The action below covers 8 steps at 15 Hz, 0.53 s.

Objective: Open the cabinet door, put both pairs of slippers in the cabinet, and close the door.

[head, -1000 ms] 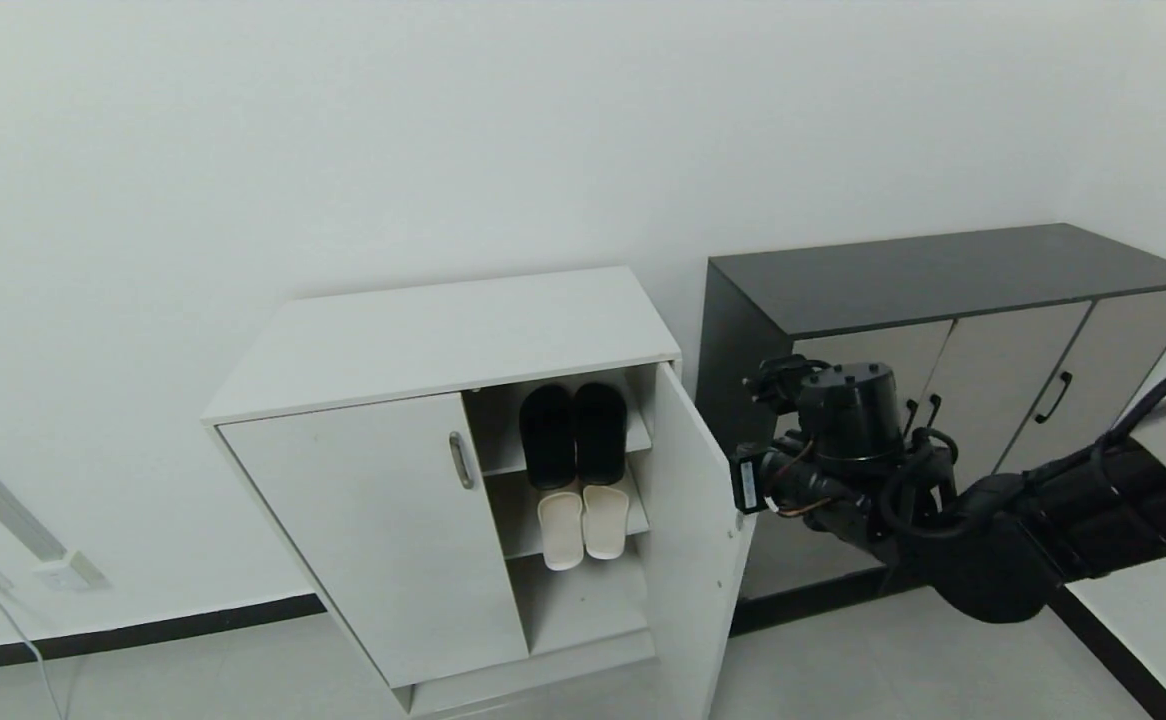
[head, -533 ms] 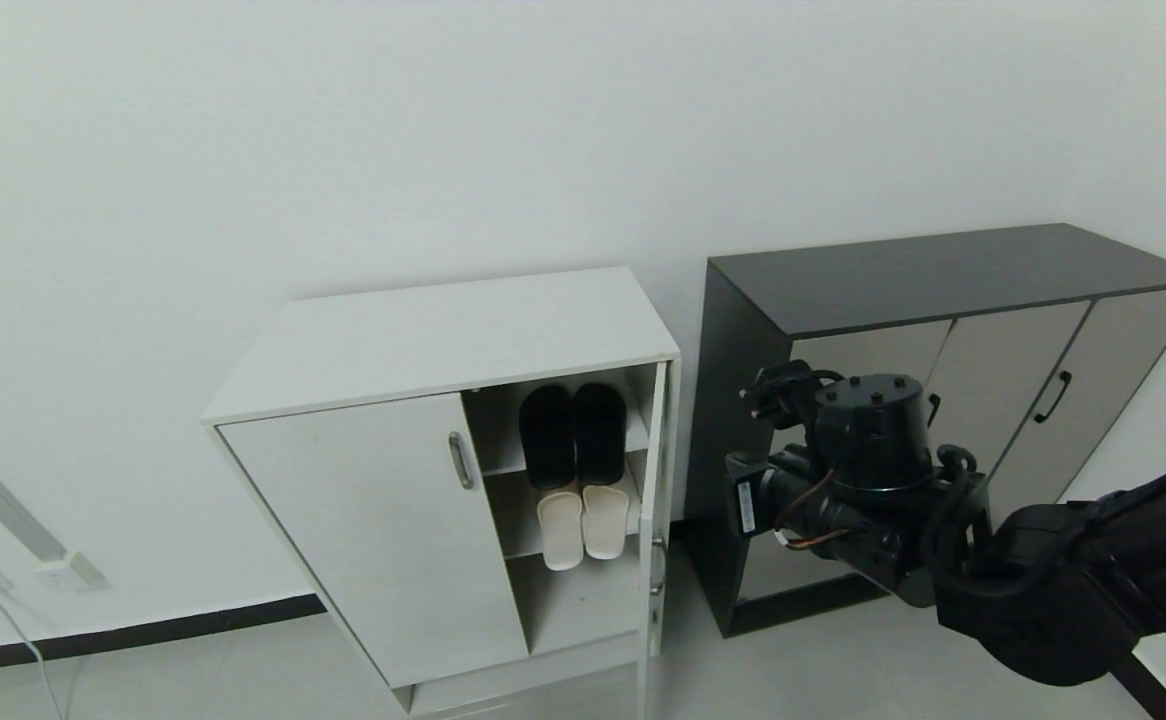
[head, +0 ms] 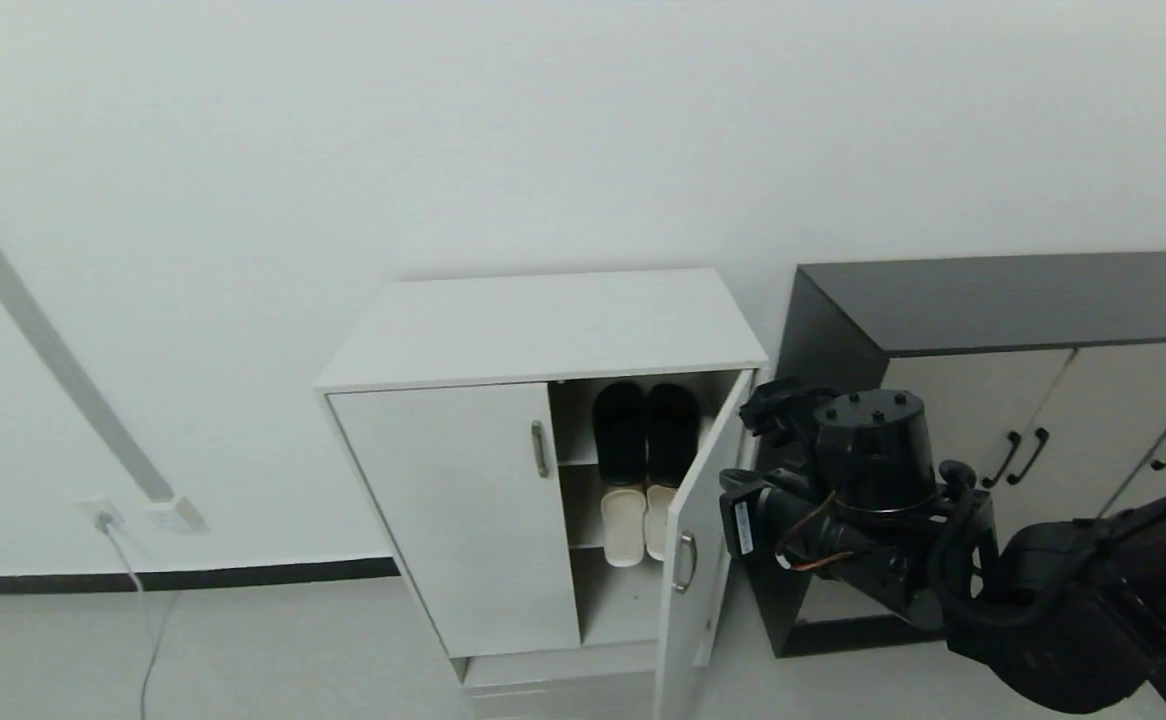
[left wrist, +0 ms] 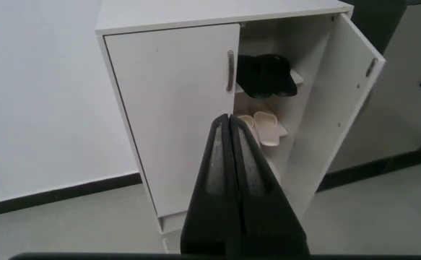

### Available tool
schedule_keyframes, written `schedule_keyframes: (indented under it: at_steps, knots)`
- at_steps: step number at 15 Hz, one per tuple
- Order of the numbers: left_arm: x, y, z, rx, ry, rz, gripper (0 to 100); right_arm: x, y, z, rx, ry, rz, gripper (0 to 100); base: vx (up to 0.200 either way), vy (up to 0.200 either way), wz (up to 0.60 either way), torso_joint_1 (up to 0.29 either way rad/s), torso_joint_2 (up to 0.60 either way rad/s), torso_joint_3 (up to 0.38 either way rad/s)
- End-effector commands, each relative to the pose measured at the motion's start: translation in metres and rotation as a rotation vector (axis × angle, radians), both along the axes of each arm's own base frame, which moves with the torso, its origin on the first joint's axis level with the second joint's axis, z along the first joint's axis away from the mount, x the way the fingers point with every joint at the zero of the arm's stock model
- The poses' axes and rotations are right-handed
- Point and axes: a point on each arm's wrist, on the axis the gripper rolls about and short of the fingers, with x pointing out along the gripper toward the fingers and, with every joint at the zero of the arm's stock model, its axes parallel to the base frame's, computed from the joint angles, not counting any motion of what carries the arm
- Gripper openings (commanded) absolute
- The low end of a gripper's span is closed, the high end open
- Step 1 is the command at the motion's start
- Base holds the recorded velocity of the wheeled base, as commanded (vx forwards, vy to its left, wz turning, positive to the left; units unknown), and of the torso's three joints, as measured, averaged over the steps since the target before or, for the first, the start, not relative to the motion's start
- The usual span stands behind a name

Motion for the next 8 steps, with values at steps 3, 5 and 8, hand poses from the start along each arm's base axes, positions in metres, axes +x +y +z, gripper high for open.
schedule_keyframes:
  at_steps: [3, 5, 8]
  knots:
    - [0.000, 0.000, 0.000, 0.000, 0.001, -0.002, 0, -0.003, -0.003, -0.004, 0.005, -0.012, 0.027, 0, 0.000, 0.000, 0.00, 0.000, 0.00, 0.000]
    - [0.000, 0.000, 0.000, 0.003, 0.001, 0.000, 0, -0.009, -0.008, -0.006, -0.004, -0.011, 0.039, 0, 0.000, 0.000, 0.00, 0.000, 0.00, 0.000]
    - [0.000, 0.000, 0.000, 0.000, 0.001, 0.000, 0, -0.022, -0.020, -0.007, -0.023, 0.010, 0.085, 0, 0.000, 0.000, 0.00, 0.000, 0.00, 0.000]
